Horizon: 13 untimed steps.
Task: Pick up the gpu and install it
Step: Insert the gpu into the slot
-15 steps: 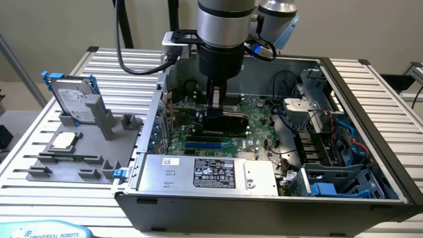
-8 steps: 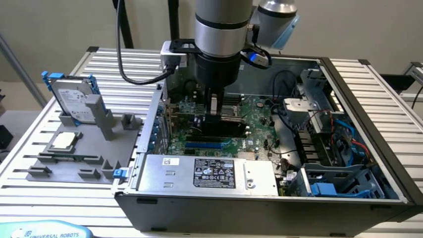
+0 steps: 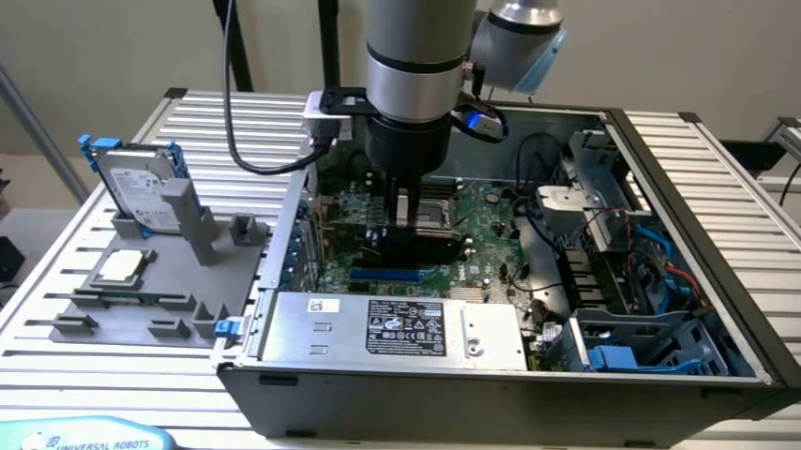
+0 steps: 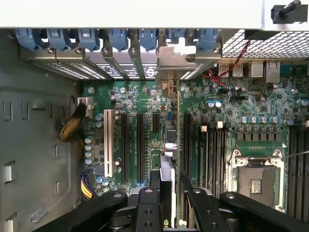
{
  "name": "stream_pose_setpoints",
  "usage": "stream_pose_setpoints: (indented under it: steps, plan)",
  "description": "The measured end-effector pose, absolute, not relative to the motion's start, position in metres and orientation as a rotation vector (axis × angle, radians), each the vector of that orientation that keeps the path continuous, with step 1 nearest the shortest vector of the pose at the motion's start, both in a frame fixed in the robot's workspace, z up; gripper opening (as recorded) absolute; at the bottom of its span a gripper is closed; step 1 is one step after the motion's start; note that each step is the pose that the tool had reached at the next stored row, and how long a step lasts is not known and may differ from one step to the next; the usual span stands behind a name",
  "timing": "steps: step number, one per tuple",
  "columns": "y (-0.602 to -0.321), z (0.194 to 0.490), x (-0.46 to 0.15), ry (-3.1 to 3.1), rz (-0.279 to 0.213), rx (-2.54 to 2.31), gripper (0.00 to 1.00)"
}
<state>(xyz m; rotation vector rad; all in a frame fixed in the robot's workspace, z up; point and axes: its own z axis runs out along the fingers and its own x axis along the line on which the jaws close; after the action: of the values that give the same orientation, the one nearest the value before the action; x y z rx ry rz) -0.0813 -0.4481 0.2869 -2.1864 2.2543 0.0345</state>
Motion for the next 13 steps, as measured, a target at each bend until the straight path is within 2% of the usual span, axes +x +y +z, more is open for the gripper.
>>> stream_pose_setpoints:
  steps: [13]
  plan:
    - [-0.448,0.274,-0.084,2.255,0.035,-2.187,0.27]
